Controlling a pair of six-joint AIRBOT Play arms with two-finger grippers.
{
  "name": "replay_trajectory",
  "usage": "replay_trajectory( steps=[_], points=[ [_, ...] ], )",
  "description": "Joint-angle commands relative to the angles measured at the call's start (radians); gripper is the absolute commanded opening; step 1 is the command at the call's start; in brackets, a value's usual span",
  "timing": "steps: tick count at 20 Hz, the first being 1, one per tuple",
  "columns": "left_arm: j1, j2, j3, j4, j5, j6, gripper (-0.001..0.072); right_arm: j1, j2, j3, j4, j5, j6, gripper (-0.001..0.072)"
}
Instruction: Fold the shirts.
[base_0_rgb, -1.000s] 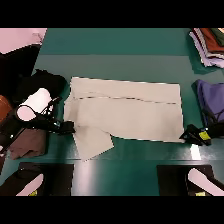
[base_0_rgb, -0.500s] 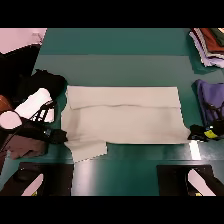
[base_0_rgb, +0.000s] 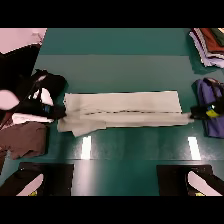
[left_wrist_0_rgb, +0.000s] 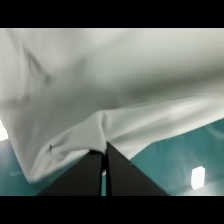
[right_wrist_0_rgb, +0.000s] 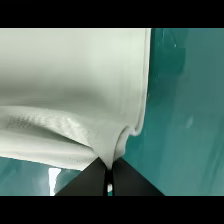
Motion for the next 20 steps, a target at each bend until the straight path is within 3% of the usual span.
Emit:
replay_trajectory(
  steps=[1, 4, 7, 8, 9, 10, 11, 14, 15, 16, 17, 20],
  points=[
    [0.001, -0.233, 0.141, 0.013, 0.172, 0.066, 0.0025, 0.038, -0.198, 0.168, 0.067, -0.072, 0.008, 0.0018],
    [0.003, -0.389, 0.223, 0.011, 0.299, 0.064, 0.0025, 0.032, -0.344, 0.278, 0.139, -0.099, 0.008, 0.0019],
    [0.003, -0.460, 0.275, 0.011, 0.331, 0.064, 0.0027, 0.033, -0.450, 0.361, 0.180, -0.099, 0.007, 0.0022],
    [0.003, -0.465, 0.285, 0.009, 0.331, 0.064, 0.0127, 0.030, -0.478, 0.383, 0.206, -0.097, 0.006, 0.0150],
    [0.003, -0.465, 0.291, 0.009, 0.330, 0.064, 0.0377, 0.020, -0.501, 0.401, 0.253, -0.097, -0.004, 0.0344],
    [0.003, -0.465, 0.304, 0.010, 0.309, 0.064, 0.0542, 0.006, -0.514, 0.409, 0.306, -0.093, -0.022, 0.0370],
    [0.003, -0.464, 0.322, 0.021, 0.267, 0.065, 0.0549, -0.014, -0.515, 0.404, 0.356, -0.084, -0.049, 0.0370],
    [0.003, -0.462, 0.381, 0.042, 0.072, 0.066, 0.0531, -0.104, -0.462, 0.328, 0.376, -0.060, -0.108, 0.0371],
    [0.003, -0.457, 0.385, 0.041, 0.029, 0.074, 0.0319, -0.145, -0.432, 0.280, 0.376, -0.060, -0.125, 0.0373],
    [0.003, -0.454, 0.385, 0.036, -0.002, 0.104, 0.0062, -0.191, -0.407, 0.235, 0.377, -0.060, -0.137, 0.0422],
    [0.003, -0.454, 0.385, 0.027, -0.027, 0.120, 0.0035, -0.239, -0.392, 0.193, 0.378, -0.056, -0.141, 0.0517],
    [0.003, -0.454, 0.385, -0.040, -0.051, 0.117, 0.0034, -0.348, -0.398, 0.099, 0.381, -0.040, -0.175, 0.0562]
  ],
)
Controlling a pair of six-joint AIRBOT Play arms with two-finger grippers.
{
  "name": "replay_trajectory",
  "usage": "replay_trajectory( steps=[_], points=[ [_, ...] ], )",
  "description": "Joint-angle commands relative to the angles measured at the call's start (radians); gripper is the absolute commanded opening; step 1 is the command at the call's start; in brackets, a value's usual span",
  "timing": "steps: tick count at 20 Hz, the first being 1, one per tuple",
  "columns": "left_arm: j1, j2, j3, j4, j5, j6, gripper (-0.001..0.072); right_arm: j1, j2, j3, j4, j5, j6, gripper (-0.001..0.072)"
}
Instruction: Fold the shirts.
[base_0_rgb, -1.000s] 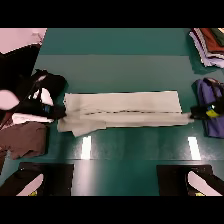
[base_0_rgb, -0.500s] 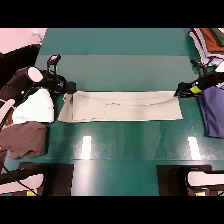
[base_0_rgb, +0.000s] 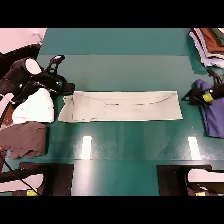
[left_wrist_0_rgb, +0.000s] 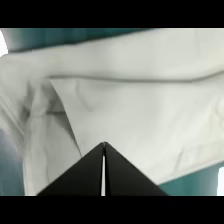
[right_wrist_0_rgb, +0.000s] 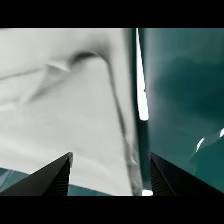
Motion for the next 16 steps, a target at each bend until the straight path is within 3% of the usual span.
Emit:
replay_trajectory(
  steps=[1, 4, 7, 8, 10, 12, 13, 16],
  points=[
    [0.000, 0.001, 0.008, -0.099, -0.056, 0.016, 0.0034, -0.109, -0.006, -0.106, 0.040, 0.016, -0.072, 0.0561],
    [-0.006, 0.000, 0.003, -0.198, -0.008, 0.015, 0.0025, -0.098, -0.061, -0.143, 0.180, -0.011, -0.142, 0.0553],
    [-0.030, -0.004, -0.006, -0.225, 0.018, 0.013, 0.0024, -0.015, -0.132, -0.103, 0.217, -0.016, -0.150, 0.0523],
    [-0.045, -0.004, -0.010, -0.225, 0.027, 0.006, 0.0024, 0.011, -0.150, -0.084, 0.222, -0.010, -0.152, 0.0420],
    [-0.091, -0.006, -0.019, -0.224, 0.081, -0.028, 0.0024, 0.060, -0.170, -0.044, 0.218, -0.007, -0.161, 0.0293],
    [-0.152, -0.026, -0.018, -0.225, 0.151, -0.067, 0.0024, 0.082, -0.163, -0.013, 0.213, -0.002, -0.171, 0.0054],
    [-0.187, -0.043, -0.018, -0.228, 0.188, -0.074, 0.0023, 0.084, -0.145, 0.002, 0.215, 0.003, -0.178, 0.0018],
    [-0.291, -0.141, 0.024, -0.248, 0.248, -0.074, 0.0023, 0.084, -0.060, 0.072, 0.239, 0.061, -0.168, 0.0017]
  ],
)
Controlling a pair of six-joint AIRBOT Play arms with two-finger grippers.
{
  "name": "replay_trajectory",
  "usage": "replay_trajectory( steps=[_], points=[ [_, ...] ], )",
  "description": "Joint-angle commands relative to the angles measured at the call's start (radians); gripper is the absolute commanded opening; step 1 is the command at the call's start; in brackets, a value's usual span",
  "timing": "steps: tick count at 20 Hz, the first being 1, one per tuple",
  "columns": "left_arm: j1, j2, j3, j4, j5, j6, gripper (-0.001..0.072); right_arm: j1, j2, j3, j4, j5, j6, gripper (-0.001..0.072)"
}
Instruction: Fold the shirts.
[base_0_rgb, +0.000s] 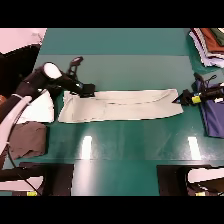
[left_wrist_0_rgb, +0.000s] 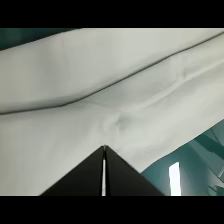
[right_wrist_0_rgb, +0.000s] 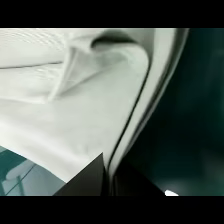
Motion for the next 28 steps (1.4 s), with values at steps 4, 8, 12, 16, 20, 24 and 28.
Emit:
replay_trajectory(
  steps=[4, 8, 12, 16, 20, 24, 28],
  points=[
    [-0.192, -0.252, 0.185, -0.074, 0.082, -0.020, 0.0023, 0.070, 0.166, 0.168, 0.197, 0.121, 0.061, 0.0017],
    [-0.256, -0.378, 0.314, -0.098, 0.075, -0.035, 0.0023, 0.195, 0.213, 0.297, 0.325, 0.119, 0.110, 0.0017],
    [-0.276, -0.422, 0.350, -0.096, 0.082, -0.042, 0.0023, 0.334, 0.213, 0.395, 0.349, 0.095, 0.132, 0.0017],
    [-0.276, -0.429, 0.348, -0.021, 0.068, -0.071, 0.0023, 0.428, 0.213, 0.422, 0.349, 0.065, 0.140, 0.0017],
    [-0.212, -0.406, 0.369, 0.005, -0.006, -0.071, 0.0023, 0.511, 0.213, 0.421, 0.348, 0.024, 0.138, 0.0017],
    [-0.032, -0.225, 0.377, 0.126, -0.066, -0.060, 0.0024, 0.676, 0.172, 0.421, 0.349, -0.067, 0.130, 0.0017],
    [0.208, 0.010, 0.377, 0.275, -0.123, -0.060, 0.0024, 0.936, 0.041, 0.438, 0.346, -0.262, 0.099, 0.0022]
  ],
)
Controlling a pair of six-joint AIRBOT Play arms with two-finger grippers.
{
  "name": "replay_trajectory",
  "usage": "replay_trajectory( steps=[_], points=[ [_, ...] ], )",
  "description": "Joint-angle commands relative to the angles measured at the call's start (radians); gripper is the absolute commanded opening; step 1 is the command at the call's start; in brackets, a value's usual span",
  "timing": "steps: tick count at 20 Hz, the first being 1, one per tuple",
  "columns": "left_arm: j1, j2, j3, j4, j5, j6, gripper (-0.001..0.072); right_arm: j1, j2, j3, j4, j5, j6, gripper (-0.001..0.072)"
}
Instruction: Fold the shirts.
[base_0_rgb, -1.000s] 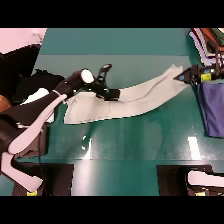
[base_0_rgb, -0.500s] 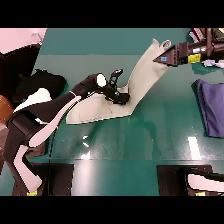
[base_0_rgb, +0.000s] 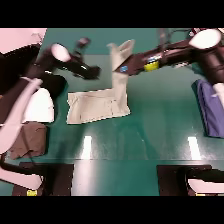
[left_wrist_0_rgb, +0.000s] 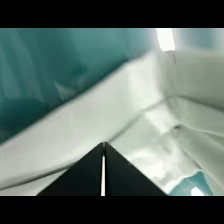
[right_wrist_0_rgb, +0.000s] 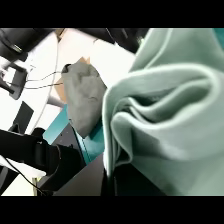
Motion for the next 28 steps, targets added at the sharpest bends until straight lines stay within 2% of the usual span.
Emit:
replay_trajectory(
  steps=[1, 2, 3, 4, 5, 6, 7, 9, 12, 16, 17, 19, 23, 28],
  points=[
    [0.198, 0.191, 0.002, 0.147, -0.051, 0.003, 0.0024, 0.225, -0.131, 0.048, -0.004, -0.174, -0.050, 0.0061],
    [0.247, 0.234, 0.002, 0.160, -0.051, 0.003, 0.0024, 0.276, -0.185, 0.092, -0.005, -0.200, -0.073, 0.0226],
    [0.286, 0.267, 0.002, 0.162, -0.051, 0.003, 0.0024, 0.320, -0.241, 0.146, -0.021, -0.216, -0.097, 0.0429],
    [0.322, 0.296, 0.002, 0.162, -0.055, 0.003, 0.0024, 0.348, -0.287, 0.198, -0.051, -0.208, -0.098, 0.0574],
    [0.344, 0.315, 0.002, 0.162, -0.061, 0.003, 0.0024, 0.361, -0.331, 0.254, -0.090, -0.156, -0.097, 0.0617],
    [0.360, 0.329, 0.002, 0.162, -0.071, 0.003, 0.0024, 0.363, -0.359, 0.296, -0.119, -0.092, -0.081, 0.0604],
    [0.366, 0.335, 0.002, 0.162, -0.085, 0.003, 0.0024, 0.350, -0.372, 0.325, -0.164, -0.029, -0.034, 0.0517],
    [0.365, 0.333, 0.001, 0.161, -0.124, 0.020, 0.0024, 0.299, -0.352, 0.316, -0.267, 0.053, -0.013, 0.0504],
    [0.363, 0.334, 0.001, 0.140, -0.152, 0.030, 0.0025, 0.177, -0.255, 0.149, -0.389, 0.056, 0.031, 0.0504],
    [0.363, 0.333, 0.001, 0.130, -0.172, 0.030, 0.0025, -0.057, -0.105, -0.199, -0.402, -0.045, 0.094, 0.0505],
    [0.363, 0.333, 0.001, 0.125, -0.171, 0.030, 0.0025, -0.115, -0.085, -0.276, -0.394, -0.077, 0.120, 0.0513],
    [0.363, 0.333, 0.001, 0.111, -0.171, 0.030, 0.0024, -0.206, -0.089, -0.381, -0.344, -0.088, 0.124, 0.0605],
    [0.363, 0.327, 0.001, 0.106, -0.161, 0.030, 0.0025, -0.231, -0.205, -0.415, -0.143, -0.108, 0.047, 0.0602],
    [0.363, 0.327, 0.001, 0.105, -0.161, 0.031, 0.0024, -0.090, -0.398, -0.231, -0.003, -0.097, 0.038, 0.0592]
  ],
)
